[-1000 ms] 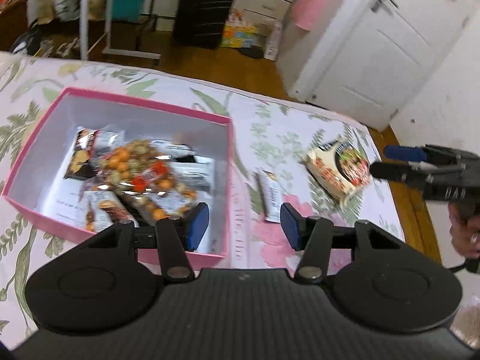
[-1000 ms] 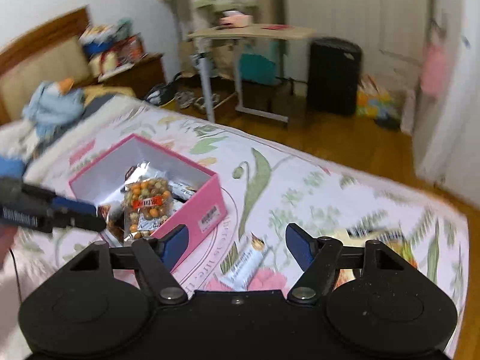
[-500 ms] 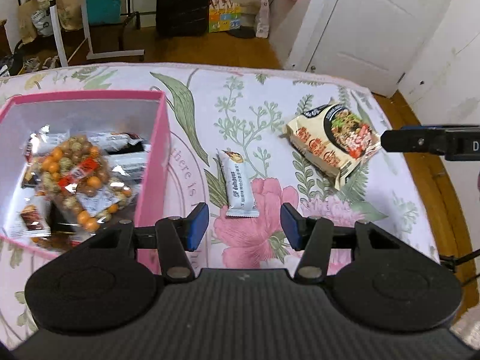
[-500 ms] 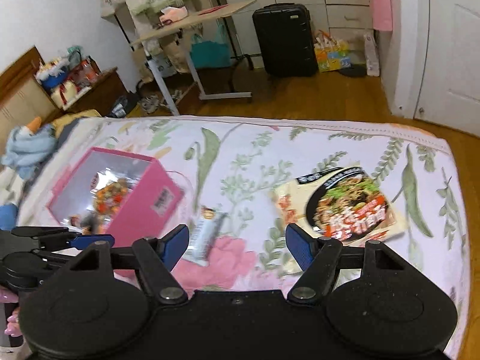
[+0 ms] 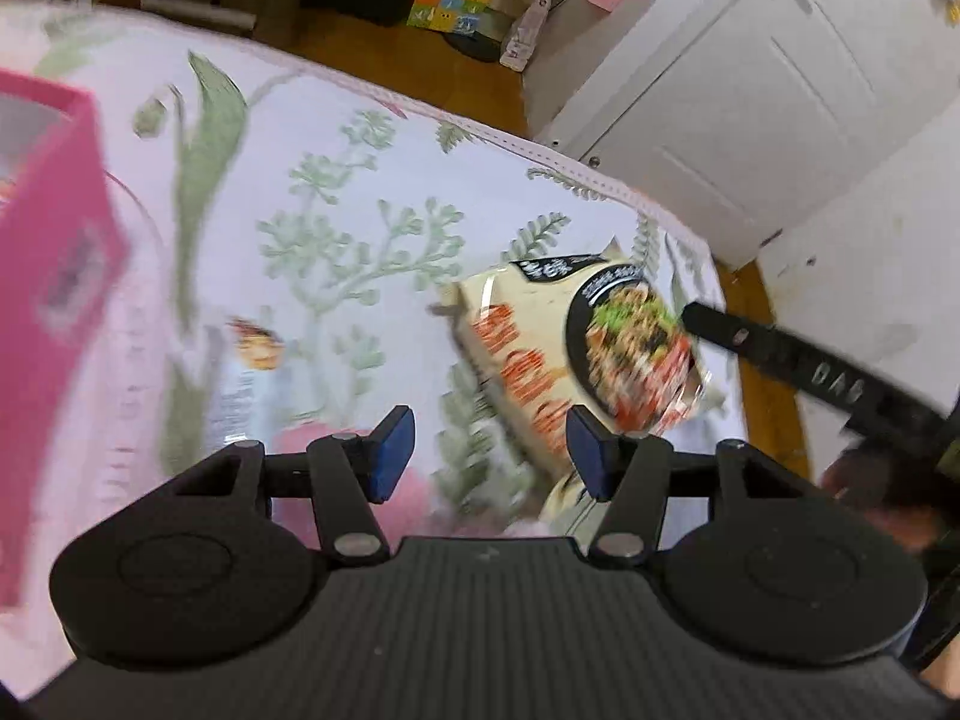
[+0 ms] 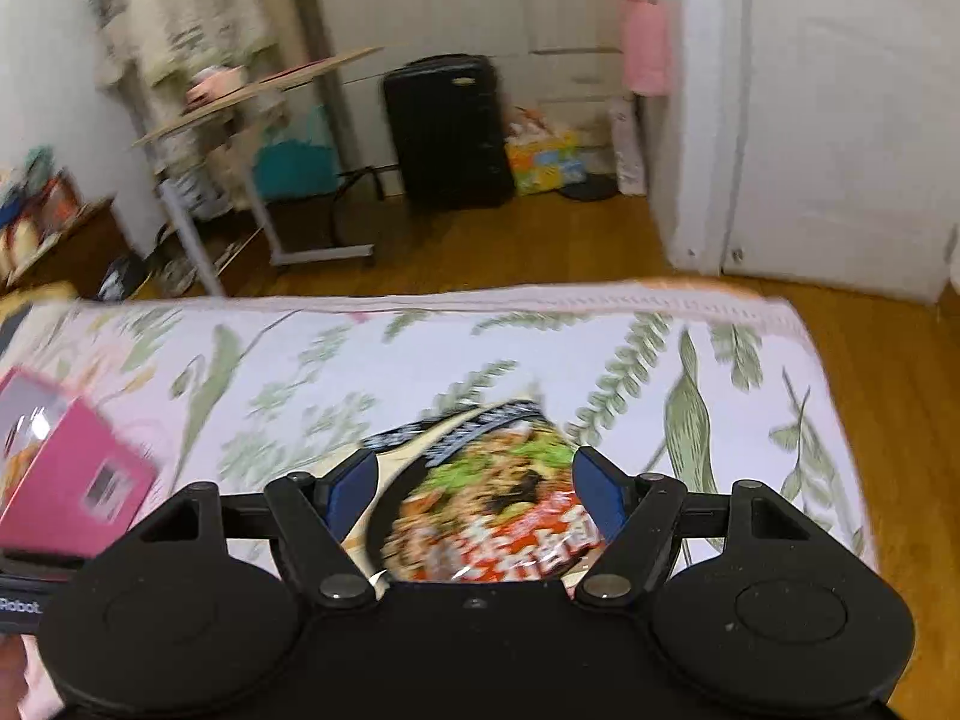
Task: Organize snacks
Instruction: 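Grasp the beige noodle pack on the bed with the left gripper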
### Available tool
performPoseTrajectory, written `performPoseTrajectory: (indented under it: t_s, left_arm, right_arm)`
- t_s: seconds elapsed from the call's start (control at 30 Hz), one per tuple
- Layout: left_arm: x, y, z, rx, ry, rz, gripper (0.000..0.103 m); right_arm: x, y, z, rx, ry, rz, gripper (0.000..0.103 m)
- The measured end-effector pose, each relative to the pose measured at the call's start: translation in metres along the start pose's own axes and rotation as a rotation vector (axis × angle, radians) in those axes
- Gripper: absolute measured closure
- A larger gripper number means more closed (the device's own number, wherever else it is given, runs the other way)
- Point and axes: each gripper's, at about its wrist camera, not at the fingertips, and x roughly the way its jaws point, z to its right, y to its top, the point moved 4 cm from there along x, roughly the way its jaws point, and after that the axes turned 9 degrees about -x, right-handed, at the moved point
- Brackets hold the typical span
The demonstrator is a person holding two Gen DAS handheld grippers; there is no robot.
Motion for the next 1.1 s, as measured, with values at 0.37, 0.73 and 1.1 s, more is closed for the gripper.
performPoseTrajectory:
  t_s: [0.37,0.73,1.1]
  left_arm:
    - [0.061,-0.006,-0.008,-0.093,-0.056,-0.030,0.047]
    - [0.058,-0.003,0.003,0.060,-0.066,-0.070,0.052]
    - [0.058,-0.008,0.008,0.115,-0.017,-0.054,0.052]
  right_arm:
    - [0.042,-0.024,0.046,0.143,0.008,0.003,0.023]
    - [0.039,-0.028,0.038,0.212,0.258,-0.244,0.052]
    - [0.059,-0.039,0.042,0.299,0.266,-0.242,0.037]
